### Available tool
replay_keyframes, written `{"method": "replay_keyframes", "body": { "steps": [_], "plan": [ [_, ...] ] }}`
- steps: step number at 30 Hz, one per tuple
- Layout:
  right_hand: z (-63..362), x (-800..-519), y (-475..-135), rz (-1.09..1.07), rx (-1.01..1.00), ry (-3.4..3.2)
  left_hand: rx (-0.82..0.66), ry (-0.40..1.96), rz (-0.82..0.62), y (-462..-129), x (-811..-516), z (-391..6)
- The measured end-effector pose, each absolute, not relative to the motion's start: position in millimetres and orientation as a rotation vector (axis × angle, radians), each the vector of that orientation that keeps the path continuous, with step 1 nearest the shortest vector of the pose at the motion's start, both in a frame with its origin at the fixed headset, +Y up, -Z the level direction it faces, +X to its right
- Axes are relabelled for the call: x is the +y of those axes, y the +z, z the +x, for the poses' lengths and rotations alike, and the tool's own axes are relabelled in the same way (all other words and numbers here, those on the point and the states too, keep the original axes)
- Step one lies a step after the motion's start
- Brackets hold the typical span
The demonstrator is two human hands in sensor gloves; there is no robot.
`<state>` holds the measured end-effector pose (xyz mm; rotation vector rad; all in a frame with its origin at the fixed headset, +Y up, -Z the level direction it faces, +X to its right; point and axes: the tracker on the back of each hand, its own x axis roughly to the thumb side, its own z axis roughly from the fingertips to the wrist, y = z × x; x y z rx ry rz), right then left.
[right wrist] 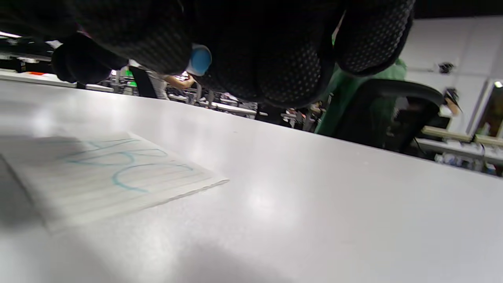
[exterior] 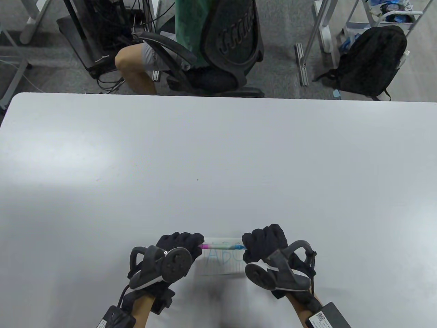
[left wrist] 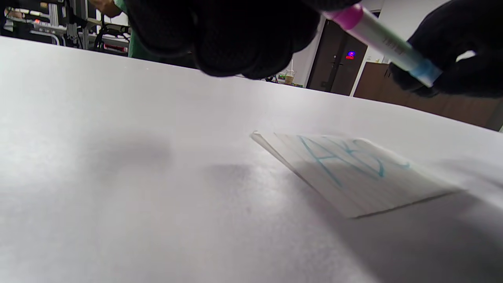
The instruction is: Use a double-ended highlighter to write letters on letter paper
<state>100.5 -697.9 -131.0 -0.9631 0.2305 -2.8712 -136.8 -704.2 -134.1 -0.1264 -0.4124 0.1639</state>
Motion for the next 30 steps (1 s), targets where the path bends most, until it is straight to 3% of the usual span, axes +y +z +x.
{"method": "replay_keyframes", "body": {
  "steps": [7,10,30],
  "plan": [
    [108.1,-700.6,-118.6,-0.988,0.356,-2.905,-0.456,0.091,-0.013,-124.2,-697.4,-120.7],
    [108.6,-698.1,-119.1,-0.972,0.321,-2.922,-0.449,0.076,0.017,-123.5,-696.3,-119.1],
    [120.8,-702.6,-124.6,-0.869,0.339,-2.882,-0.426,0.056,-0.044,-125.6,-703.3,-120.2]
  ]
}}
